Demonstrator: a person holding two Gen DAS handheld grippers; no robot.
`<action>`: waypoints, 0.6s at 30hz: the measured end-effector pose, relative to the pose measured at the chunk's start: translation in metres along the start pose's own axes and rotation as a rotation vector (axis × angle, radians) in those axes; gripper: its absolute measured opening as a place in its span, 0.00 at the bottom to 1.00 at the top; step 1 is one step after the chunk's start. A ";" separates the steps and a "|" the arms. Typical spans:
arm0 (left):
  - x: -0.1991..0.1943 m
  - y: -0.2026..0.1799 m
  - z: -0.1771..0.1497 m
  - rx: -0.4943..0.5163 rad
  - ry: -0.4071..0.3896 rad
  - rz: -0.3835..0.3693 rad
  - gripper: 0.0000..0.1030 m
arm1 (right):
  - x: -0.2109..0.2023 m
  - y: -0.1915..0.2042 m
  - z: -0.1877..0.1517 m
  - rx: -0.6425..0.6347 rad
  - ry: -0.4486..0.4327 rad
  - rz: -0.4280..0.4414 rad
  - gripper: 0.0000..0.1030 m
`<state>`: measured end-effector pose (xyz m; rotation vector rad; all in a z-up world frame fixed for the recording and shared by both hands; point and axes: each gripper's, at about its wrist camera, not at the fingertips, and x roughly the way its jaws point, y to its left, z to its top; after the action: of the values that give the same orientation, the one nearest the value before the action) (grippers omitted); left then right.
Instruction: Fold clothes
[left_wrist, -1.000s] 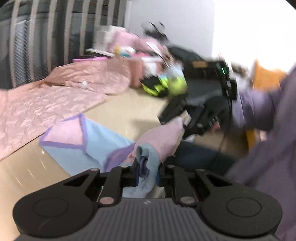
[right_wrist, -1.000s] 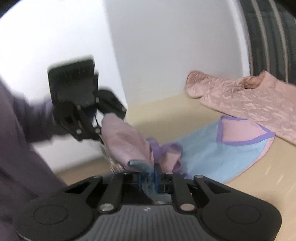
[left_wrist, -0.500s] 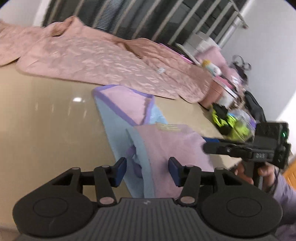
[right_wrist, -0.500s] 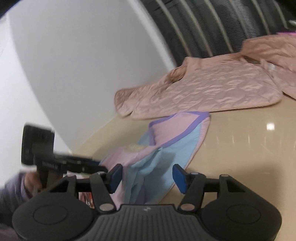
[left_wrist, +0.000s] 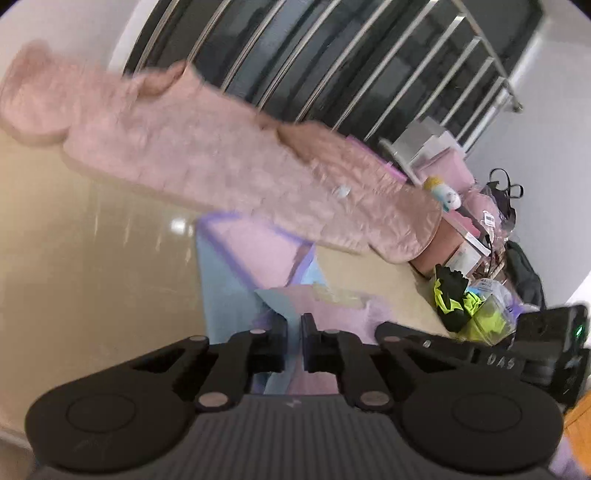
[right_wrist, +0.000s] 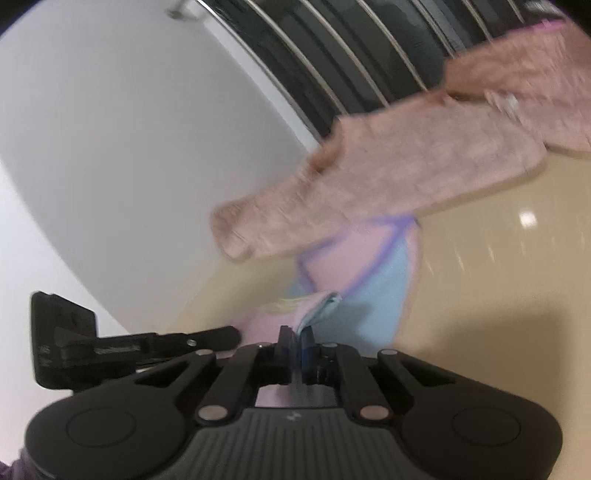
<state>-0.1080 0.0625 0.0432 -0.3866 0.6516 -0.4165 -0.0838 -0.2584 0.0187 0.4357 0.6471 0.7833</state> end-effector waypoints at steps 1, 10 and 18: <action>0.001 -0.004 0.000 0.024 0.000 0.018 0.07 | 0.000 0.001 0.004 -0.009 -0.003 -0.012 0.04; 0.002 -0.009 -0.007 0.057 -0.038 0.174 0.42 | 0.009 0.012 -0.006 -0.193 -0.033 -0.310 0.14; 0.043 -0.026 -0.007 0.018 0.030 0.169 0.35 | 0.025 0.038 -0.003 -0.269 -0.049 -0.233 0.12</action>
<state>-0.0882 0.0183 0.0286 -0.3060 0.7031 -0.2670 -0.0918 -0.2145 0.0288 0.1299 0.5263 0.6249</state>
